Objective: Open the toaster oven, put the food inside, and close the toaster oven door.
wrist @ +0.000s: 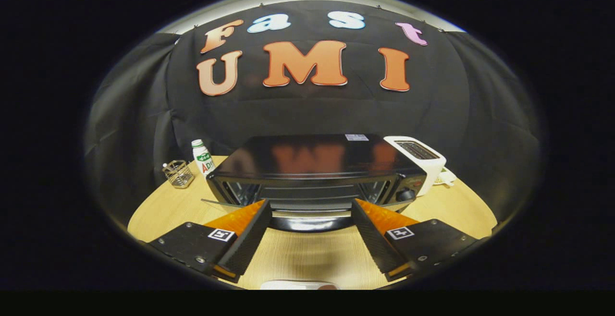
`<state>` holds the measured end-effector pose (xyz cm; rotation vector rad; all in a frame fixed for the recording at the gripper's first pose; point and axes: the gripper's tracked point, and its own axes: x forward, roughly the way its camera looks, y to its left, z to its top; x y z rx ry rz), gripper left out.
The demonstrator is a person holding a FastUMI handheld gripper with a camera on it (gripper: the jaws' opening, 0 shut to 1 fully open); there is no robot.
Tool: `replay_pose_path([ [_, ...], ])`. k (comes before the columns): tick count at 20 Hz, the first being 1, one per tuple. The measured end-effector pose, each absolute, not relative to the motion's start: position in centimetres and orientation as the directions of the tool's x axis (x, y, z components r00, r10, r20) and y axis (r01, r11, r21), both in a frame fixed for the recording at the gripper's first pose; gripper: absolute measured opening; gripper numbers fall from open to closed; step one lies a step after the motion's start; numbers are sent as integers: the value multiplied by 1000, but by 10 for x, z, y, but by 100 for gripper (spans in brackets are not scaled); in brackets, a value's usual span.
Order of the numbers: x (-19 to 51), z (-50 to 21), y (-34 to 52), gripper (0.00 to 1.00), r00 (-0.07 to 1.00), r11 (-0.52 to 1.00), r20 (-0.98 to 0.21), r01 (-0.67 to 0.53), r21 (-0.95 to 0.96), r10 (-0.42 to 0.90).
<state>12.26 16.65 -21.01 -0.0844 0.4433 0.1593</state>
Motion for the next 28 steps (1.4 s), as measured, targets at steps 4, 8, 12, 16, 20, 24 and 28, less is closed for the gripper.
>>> replay_pose_path([
  [4, 97, -224, 160, 99, 896, 985, -427, -163, -54, 125],
  [8, 79, -238, 155, 99, 904, 986, -410, -159, -58, 122],
  [12, 62, -257, 152, 99, 901, 986, -417, -157, -53, 121],
  [16, 44, -285, 147, 99, 885, 986, -450, -158, -54, 117],
  [20, 26, -323, 143, 99, 841, 987, -531, -153, -47, 105],
  [24, 19, -355, 140, 98, 794, 990, -601, -139, -25, 96],
  [28, 19, -350, 139, 98, 797, 989, -594, -149, -20, 108],
])
